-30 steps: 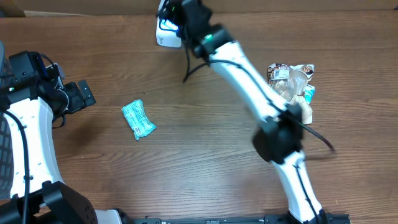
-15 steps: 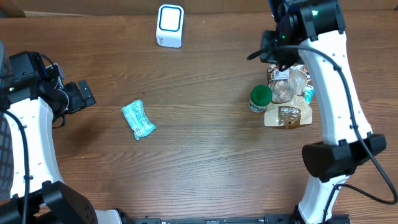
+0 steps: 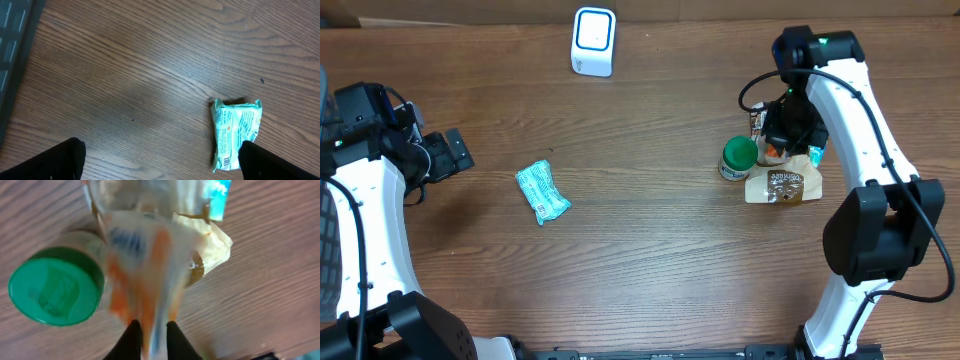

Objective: Scan the item barcode

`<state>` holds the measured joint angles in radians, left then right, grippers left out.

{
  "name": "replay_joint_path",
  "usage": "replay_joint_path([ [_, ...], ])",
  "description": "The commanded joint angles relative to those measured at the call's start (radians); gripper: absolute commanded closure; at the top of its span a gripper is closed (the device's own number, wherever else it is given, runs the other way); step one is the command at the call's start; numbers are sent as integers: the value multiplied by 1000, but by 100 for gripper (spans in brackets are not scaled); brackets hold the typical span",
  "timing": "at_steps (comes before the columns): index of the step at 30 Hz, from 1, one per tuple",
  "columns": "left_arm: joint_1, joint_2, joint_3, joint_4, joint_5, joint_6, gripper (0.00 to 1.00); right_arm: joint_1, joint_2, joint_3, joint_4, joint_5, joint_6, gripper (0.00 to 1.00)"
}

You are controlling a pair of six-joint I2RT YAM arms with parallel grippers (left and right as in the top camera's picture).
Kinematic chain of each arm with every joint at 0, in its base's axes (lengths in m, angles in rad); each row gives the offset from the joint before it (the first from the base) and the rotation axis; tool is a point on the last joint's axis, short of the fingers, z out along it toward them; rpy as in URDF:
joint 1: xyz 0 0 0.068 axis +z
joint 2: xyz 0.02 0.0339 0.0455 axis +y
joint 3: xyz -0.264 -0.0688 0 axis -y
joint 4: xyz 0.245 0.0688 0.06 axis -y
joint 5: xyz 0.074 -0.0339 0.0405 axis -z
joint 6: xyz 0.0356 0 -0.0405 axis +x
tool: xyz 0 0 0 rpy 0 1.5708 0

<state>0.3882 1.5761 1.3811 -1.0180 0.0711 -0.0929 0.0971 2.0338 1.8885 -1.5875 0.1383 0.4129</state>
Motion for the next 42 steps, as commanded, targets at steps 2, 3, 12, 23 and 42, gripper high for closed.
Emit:
replay_joint_path([
  [2, 4, 1, 15, 1, -3, 27, 0, -5, -10, -2, 4, 10, -9, 61],
  [3, 4, 1, 14, 1, -3, 26, 0, -5, -10, 11, 0, 8, -25, 50],
  [12, 4, 1, 15, 1, -3, 27, 0, 55, -10, 322, 1, -229, -169, 48],
  [23, 4, 1, 14, 1, -3, 26, 0, 329, -5, 232, 365, -481, -174, 53],
  [42, 4, 1, 15, 1, -3, 26, 0, 759, 299, -31, 955, -481, -141, 56],
])
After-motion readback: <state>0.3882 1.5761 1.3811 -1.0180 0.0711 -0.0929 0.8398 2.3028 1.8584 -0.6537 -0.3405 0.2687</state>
